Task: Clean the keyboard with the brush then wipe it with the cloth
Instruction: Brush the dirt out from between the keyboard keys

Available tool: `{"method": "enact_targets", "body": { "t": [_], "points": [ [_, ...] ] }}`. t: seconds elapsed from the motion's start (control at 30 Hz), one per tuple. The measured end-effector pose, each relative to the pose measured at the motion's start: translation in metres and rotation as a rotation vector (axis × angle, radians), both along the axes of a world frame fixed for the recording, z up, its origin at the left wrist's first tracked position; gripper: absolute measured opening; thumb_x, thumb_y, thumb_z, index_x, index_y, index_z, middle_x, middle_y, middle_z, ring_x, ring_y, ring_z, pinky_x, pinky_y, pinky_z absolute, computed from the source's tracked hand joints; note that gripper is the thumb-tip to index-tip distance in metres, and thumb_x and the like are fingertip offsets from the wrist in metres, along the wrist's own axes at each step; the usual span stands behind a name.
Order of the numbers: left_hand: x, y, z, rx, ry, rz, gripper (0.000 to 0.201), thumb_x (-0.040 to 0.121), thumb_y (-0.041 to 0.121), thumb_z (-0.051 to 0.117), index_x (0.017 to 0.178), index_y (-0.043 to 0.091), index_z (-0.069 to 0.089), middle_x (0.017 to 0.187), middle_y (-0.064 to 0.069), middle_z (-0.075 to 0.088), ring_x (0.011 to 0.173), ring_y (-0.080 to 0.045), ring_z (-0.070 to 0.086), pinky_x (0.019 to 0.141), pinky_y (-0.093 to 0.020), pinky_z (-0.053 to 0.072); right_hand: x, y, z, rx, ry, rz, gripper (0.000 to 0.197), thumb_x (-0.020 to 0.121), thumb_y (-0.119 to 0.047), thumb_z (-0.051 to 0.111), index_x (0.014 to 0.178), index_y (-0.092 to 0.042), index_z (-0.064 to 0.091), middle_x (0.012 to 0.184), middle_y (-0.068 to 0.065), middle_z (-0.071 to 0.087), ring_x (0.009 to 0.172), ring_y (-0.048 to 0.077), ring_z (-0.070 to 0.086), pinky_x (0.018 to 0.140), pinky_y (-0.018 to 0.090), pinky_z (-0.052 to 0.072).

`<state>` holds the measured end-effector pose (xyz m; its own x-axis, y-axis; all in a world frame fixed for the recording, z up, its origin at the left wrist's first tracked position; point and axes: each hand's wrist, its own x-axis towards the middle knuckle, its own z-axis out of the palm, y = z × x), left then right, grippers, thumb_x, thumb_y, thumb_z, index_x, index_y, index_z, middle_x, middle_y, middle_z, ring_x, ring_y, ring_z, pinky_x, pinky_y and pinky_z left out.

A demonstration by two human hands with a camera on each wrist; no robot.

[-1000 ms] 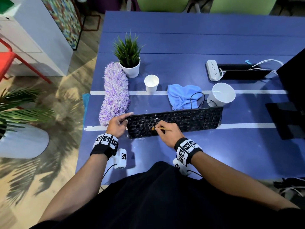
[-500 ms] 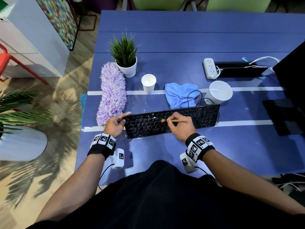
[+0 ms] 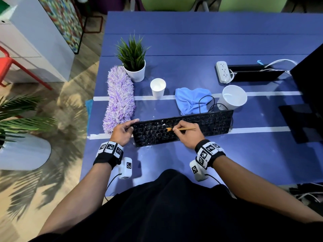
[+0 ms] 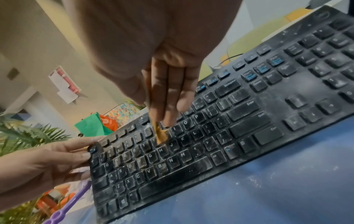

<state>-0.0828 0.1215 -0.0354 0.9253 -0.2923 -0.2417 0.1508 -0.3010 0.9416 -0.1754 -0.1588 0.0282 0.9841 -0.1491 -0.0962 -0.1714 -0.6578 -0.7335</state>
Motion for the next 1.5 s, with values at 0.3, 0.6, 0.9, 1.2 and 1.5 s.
{"method": "enact_targets", "body": {
  "t": [0.3, 0.6, 0.9, 1.2, 1.5],
  "points": [
    [0.0, 0.001, -0.001, 0.016, -0.018, -0.008, 0.069, 0.094, -0.01, 0.047, 0.101, 0.054, 0.069, 0.104, 0.029, 0.07, 0.117, -0.015, 0.062, 0.111, -0.045, 0.043, -0.008, 0.011, -0.013, -0.039, 0.065, 0.09, 0.012, 0.087, -0.027, 0.061, 0.076, -0.021, 0.06, 0.066, -0.011, 0.063, 0.053, 0.005, 0.054, 0.055, 0.019, 0.04],
    [0.001, 0.0, 0.001, 0.025, -0.01, -0.011, 0.072, 0.095, -0.01, 0.047, 0.1, 0.059, 0.067, 0.102, 0.032, 0.069, 0.118, -0.015, 0.061, 0.112, -0.042, 0.041, -0.012, 0.01, -0.013, -0.025, 0.005, -0.035, 0.01, 0.089, -0.024, 0.06, 0.08, -0.021, 0.06, 0.063, -0.01, 0.062, 0.053, 0.005, 0.055, 0.053, 0.018, 0.043],
    [0.0, 0.0, 0.002, 0.017, -0.013, -0.013, 0.054, 0.095, -0.01, 0.046, 0.112, 0.038, 0.067, 0.1, 0.032, 0.069, 0.116, -0.014, 0.062, 0.111, -0.041, 0.042, -0.009, 0.015, -0.016, -0.048, 0.006, -0.006, 0.01, 0.088, -0.025, 0.061, 0.078, -0.024, 0.059, 0.065, -0.014, 0.061, 0.06, 0.012, 0.058, 0.059, 0.025, 0.05],
    [-0.002, 0.0, 0.001, 0.024, 0.001, -0.009, 0.045, 0.096, -0.01, 0.045, 0.121, 0.02, 0.066, 0.098, 0.033, 0.069, 0.103, 0.006, 0.063, 0.109, -0.035, 0.044, -0.005, 0.017, -0.012, -0.006, 0.125, 0.11, 0.014, 0.086, -0.018, 0.061, 0.072, -0.022, 0.062, 0.069, -0.016, 0.065, 0.058, -0.004, 0.056, 0.064, 0.021, 0.048],
    [-0.005, -0.001, 0.004, -0.001, -0.005, -0.001, 0.044, 0.096, -0.011, 0.045, 0.122, 0.018, 0.065, 0.121, -0.003, 0.066, 0.118, -0.018, 0.06, 0.112, -0.04, 0.041, 0.003, 0.026, 0.01, 0.107, -0.206, -0.112, 0.009, 0.086, -0.015, 0.063, 0.077, -0.011, 0.062, 0.065, 0.0, 0.066, 0.061, 0.01, 0.06, 0.057, 0.007, 0.042]
  ]
}}
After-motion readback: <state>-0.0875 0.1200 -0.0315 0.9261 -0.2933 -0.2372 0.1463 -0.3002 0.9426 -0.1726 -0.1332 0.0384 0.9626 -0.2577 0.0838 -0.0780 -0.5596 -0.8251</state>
